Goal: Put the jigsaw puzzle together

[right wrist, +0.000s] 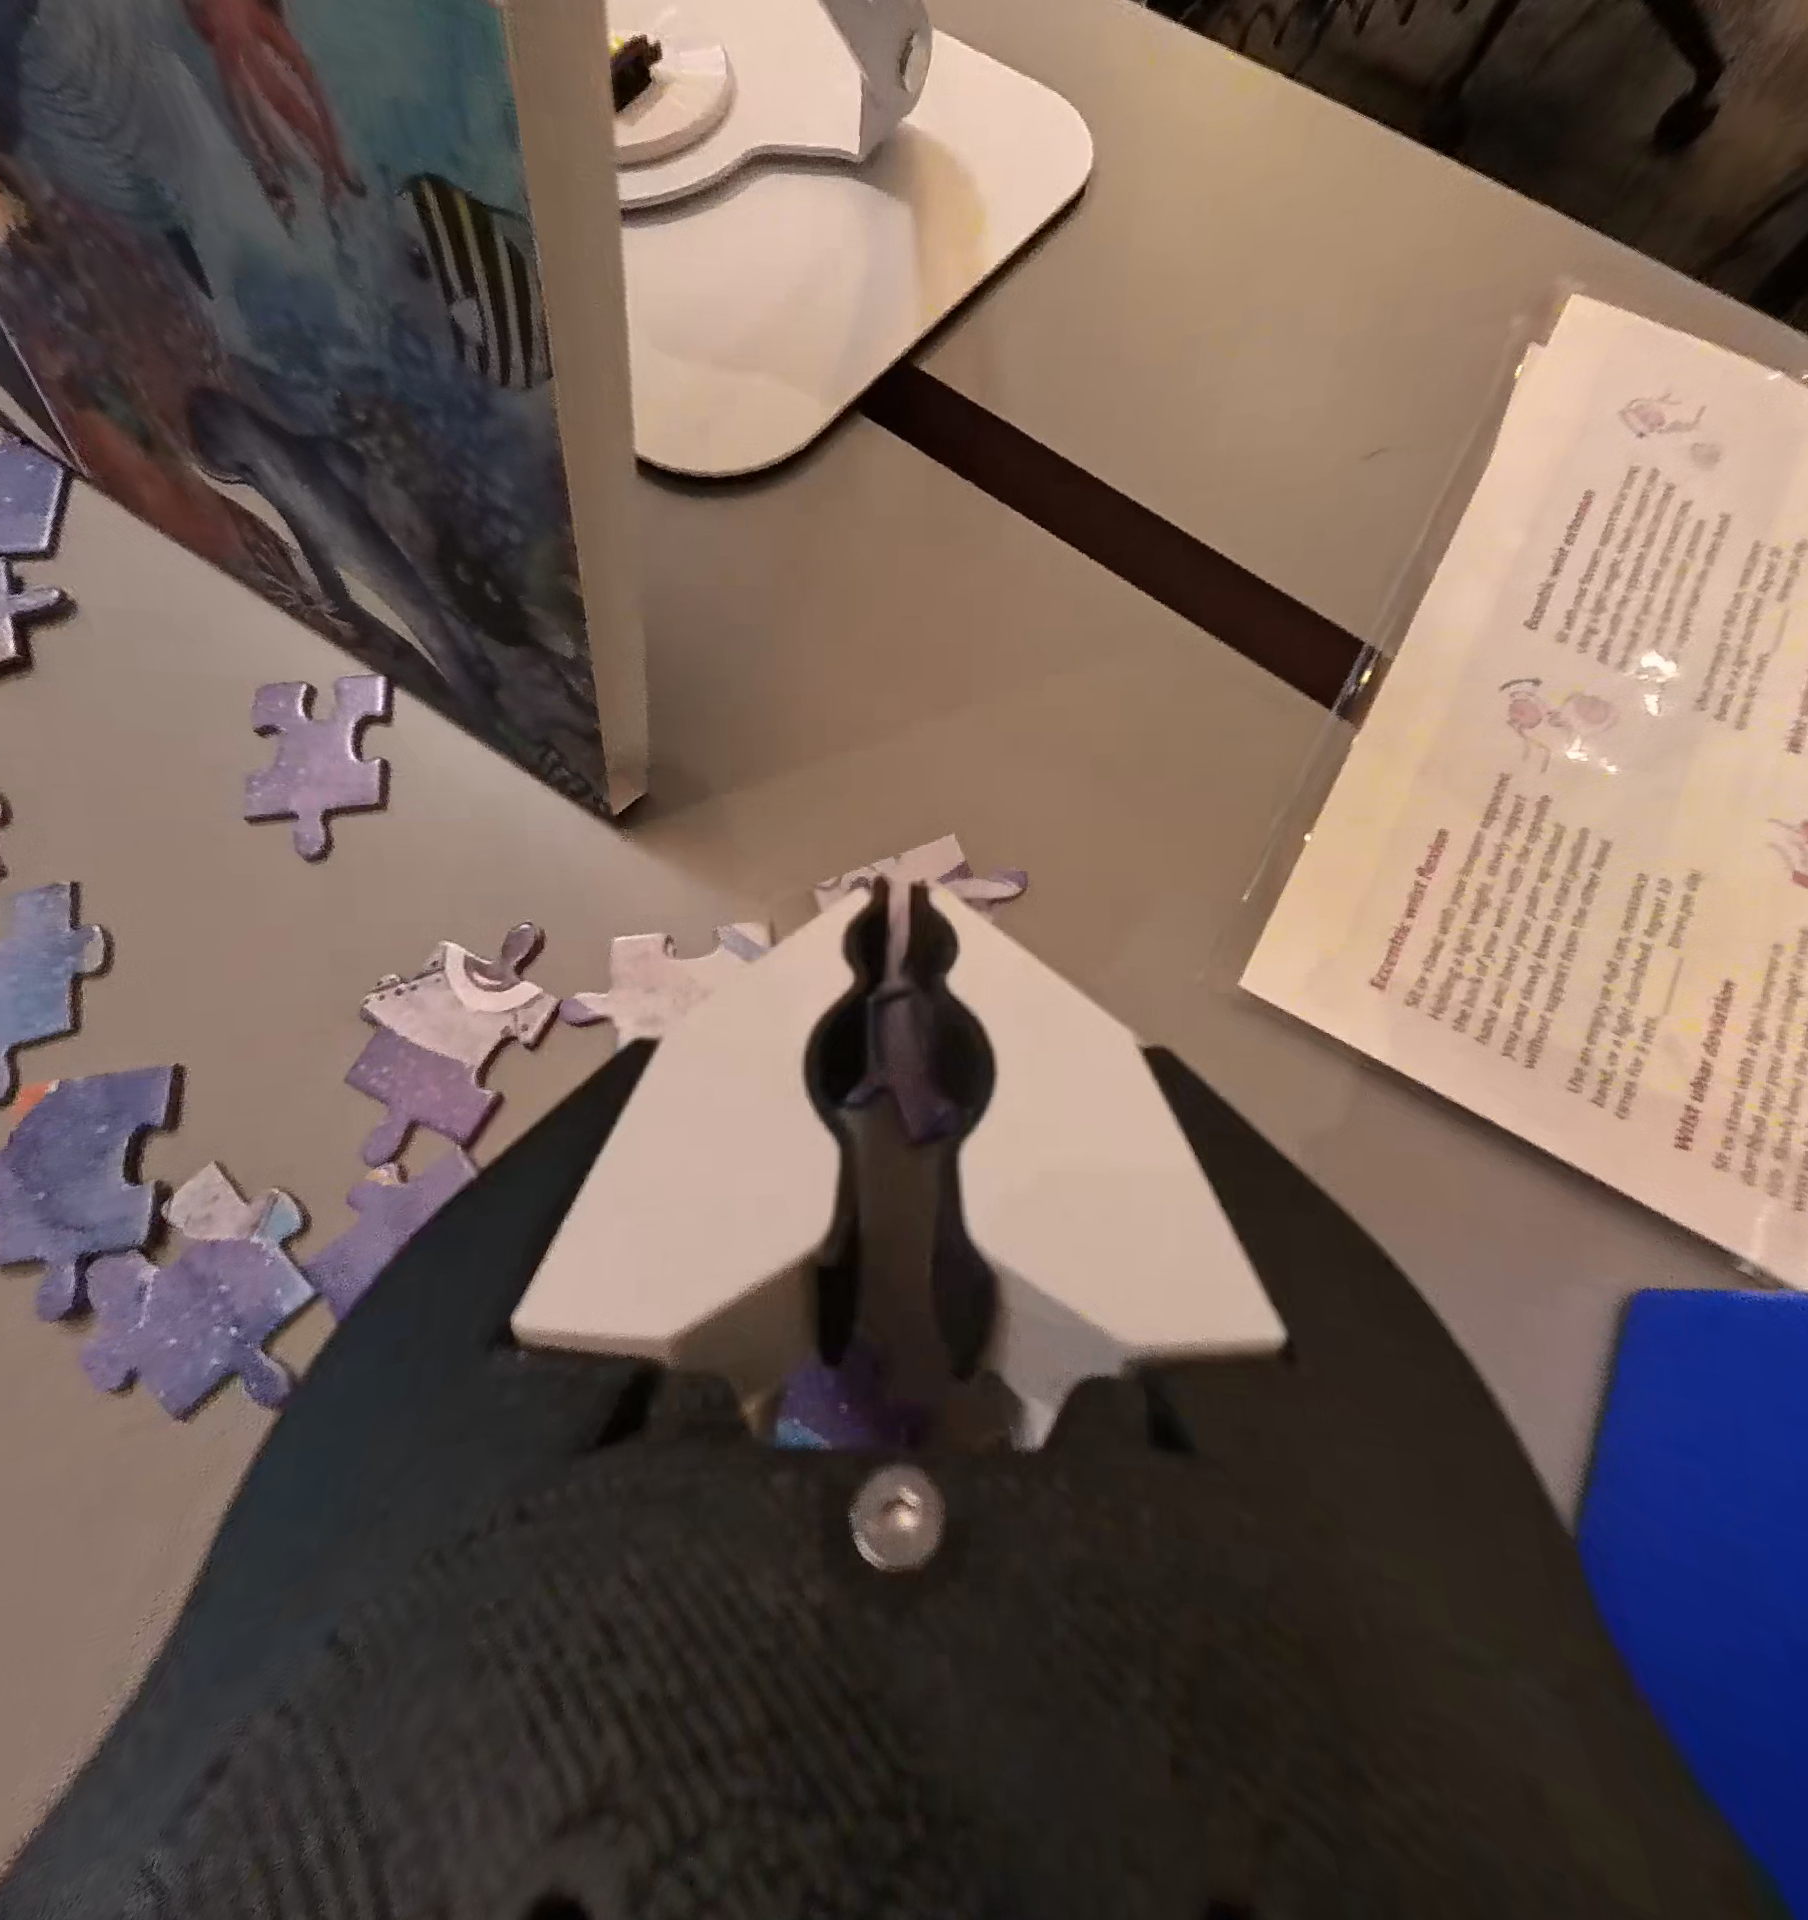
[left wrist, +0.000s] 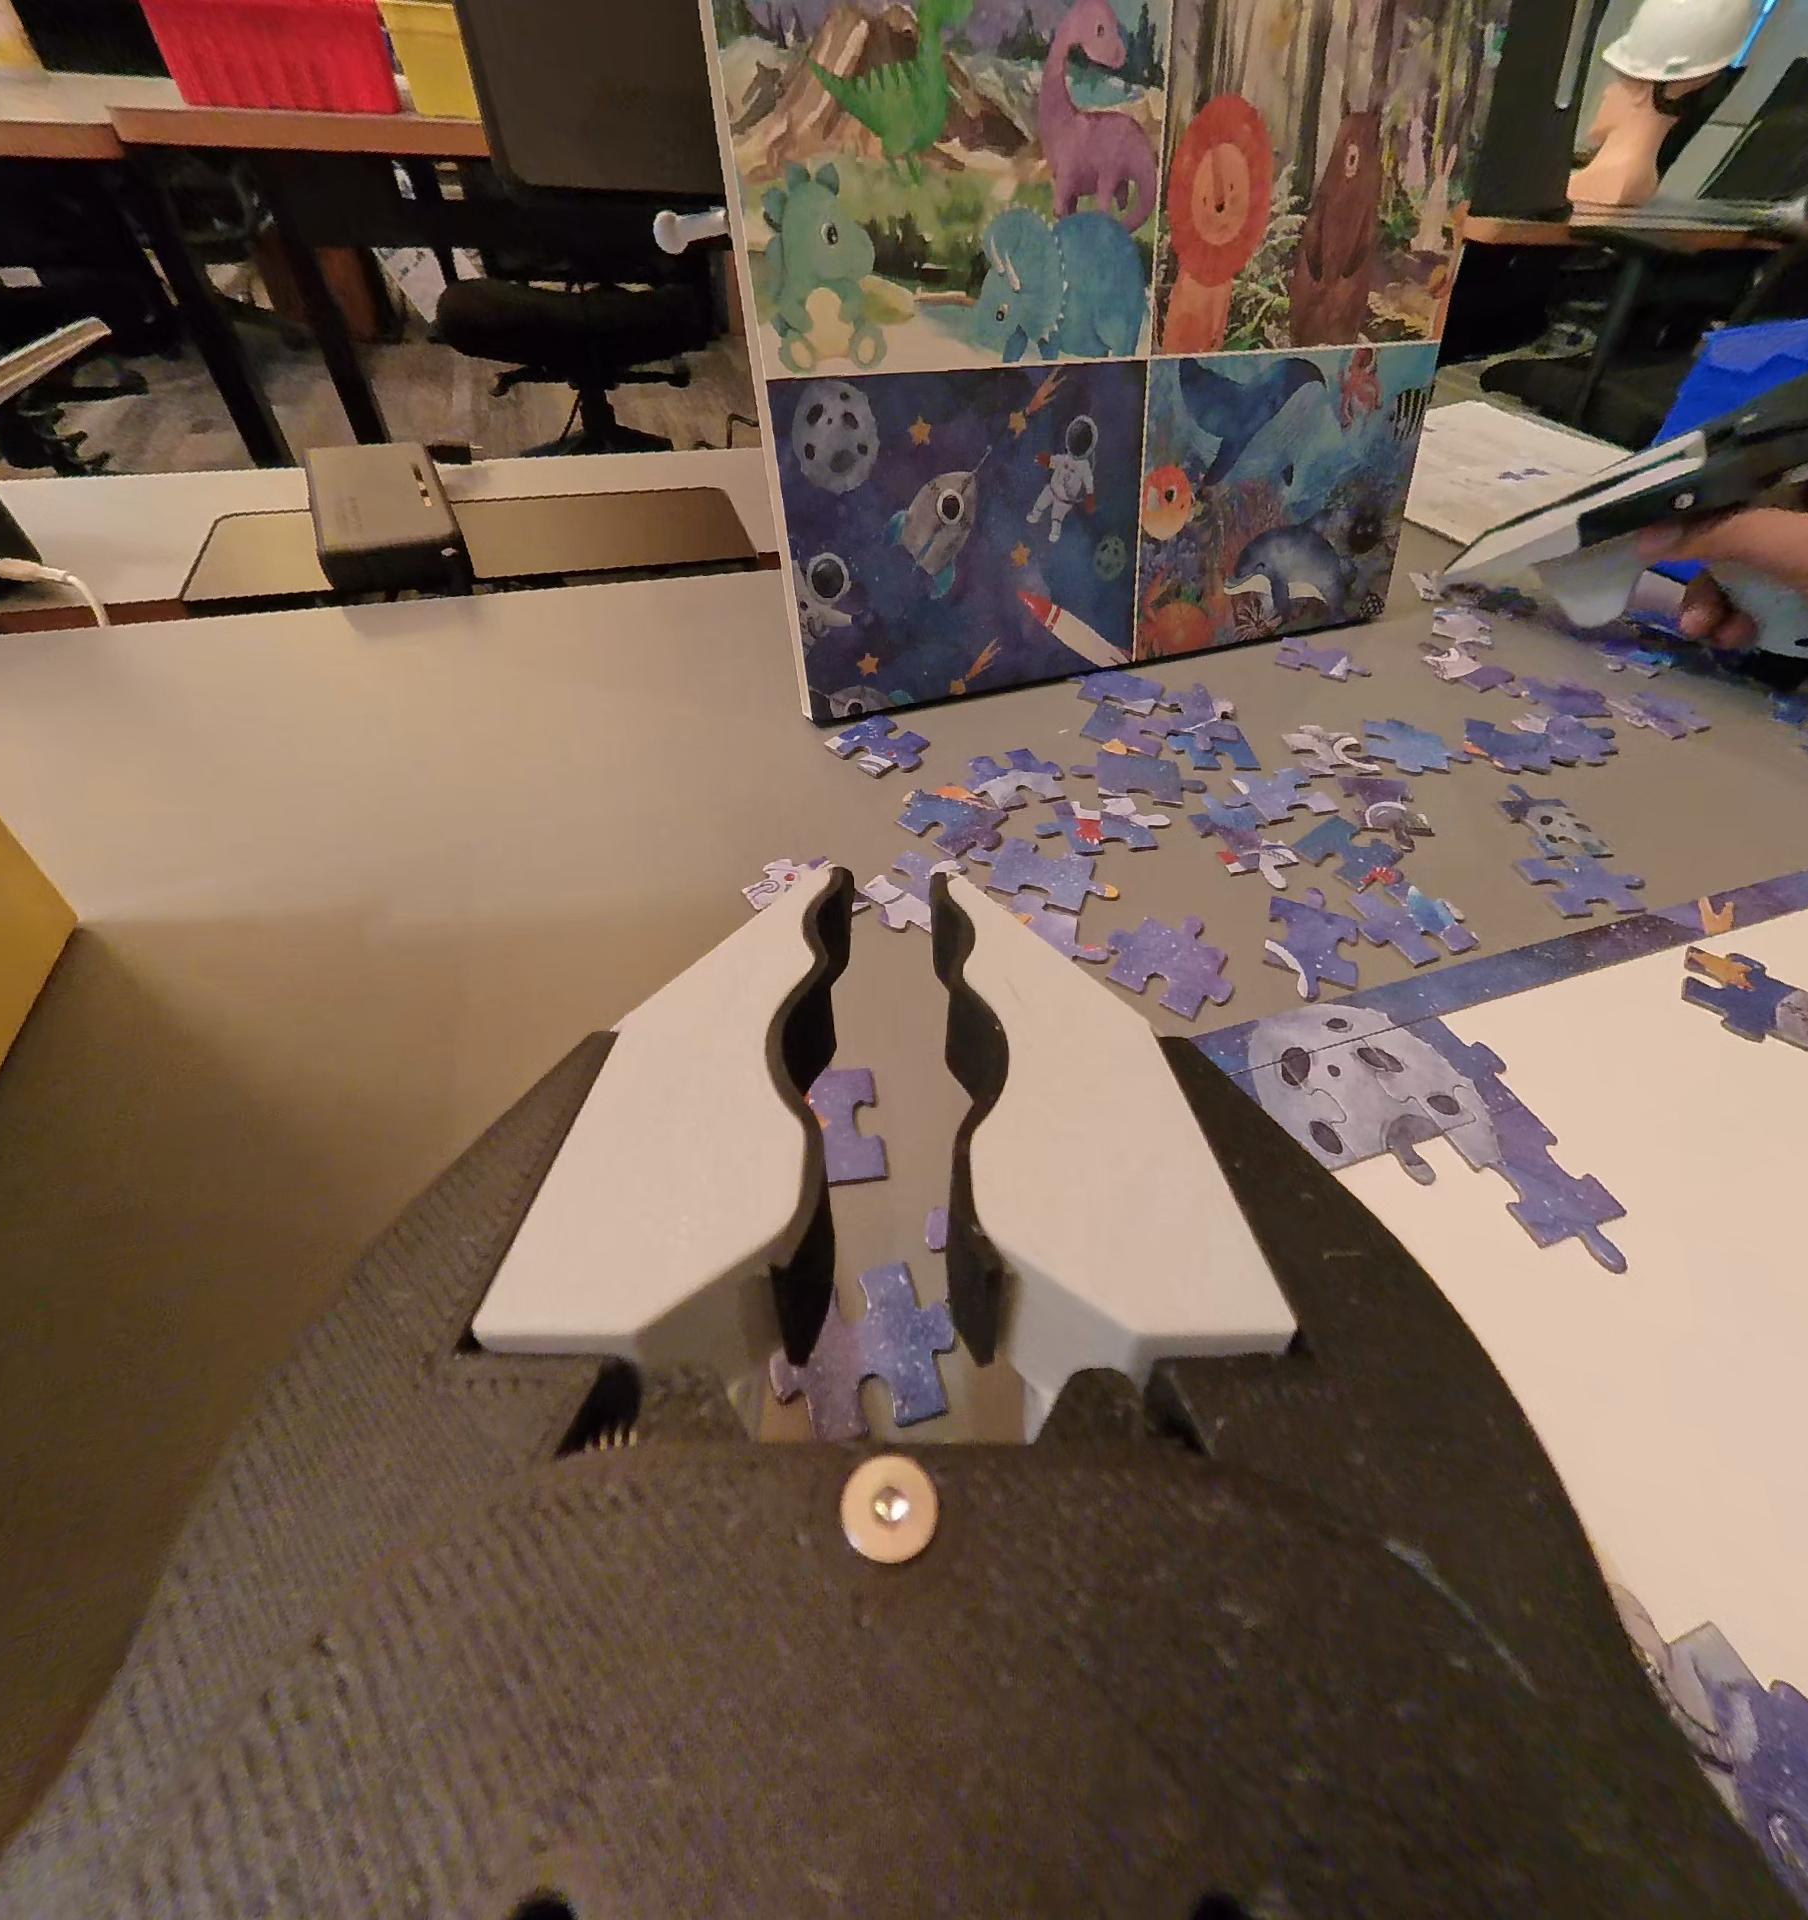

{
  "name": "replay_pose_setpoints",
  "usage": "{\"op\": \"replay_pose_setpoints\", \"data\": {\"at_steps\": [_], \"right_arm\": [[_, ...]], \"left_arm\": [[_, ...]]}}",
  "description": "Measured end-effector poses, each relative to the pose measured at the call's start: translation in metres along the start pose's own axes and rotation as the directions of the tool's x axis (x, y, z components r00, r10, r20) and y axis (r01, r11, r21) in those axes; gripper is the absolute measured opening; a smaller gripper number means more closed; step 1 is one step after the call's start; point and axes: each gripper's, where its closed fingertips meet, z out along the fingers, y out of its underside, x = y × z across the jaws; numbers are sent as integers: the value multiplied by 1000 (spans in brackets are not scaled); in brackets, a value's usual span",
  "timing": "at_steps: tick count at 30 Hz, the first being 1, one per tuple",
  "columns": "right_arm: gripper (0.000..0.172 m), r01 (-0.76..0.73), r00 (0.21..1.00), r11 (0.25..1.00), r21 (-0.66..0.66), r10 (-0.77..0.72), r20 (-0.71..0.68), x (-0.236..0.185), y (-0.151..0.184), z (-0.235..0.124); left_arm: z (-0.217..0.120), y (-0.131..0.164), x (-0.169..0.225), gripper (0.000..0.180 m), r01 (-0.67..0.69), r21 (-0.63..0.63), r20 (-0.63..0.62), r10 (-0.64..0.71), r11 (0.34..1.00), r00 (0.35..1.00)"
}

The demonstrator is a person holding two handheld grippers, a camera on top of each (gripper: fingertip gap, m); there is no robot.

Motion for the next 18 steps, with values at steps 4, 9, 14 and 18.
{"op": "replay_pose_setpoints", "data": {"at_steps": [4,9,14,18], "right_arm": [[17,34,999,999,-31,-35,-42,4,3,0],[29,-53,998,998,24,53,-25,10,-2,-3],[31,-48,999,999,-25,48,-5,7,5,0],[23,-46,999,998,-30,46,1,5,6,0]], "left_arm": [[0,0,0,13,0,1,0,0,1000,1000],[0,0,0,13,-2,4,1,2,1000,1000],[0,0,1,13,-6,1,1,6,1000,1000],[0,0,1,13,-7,2,1,7,1000,1000]]}}
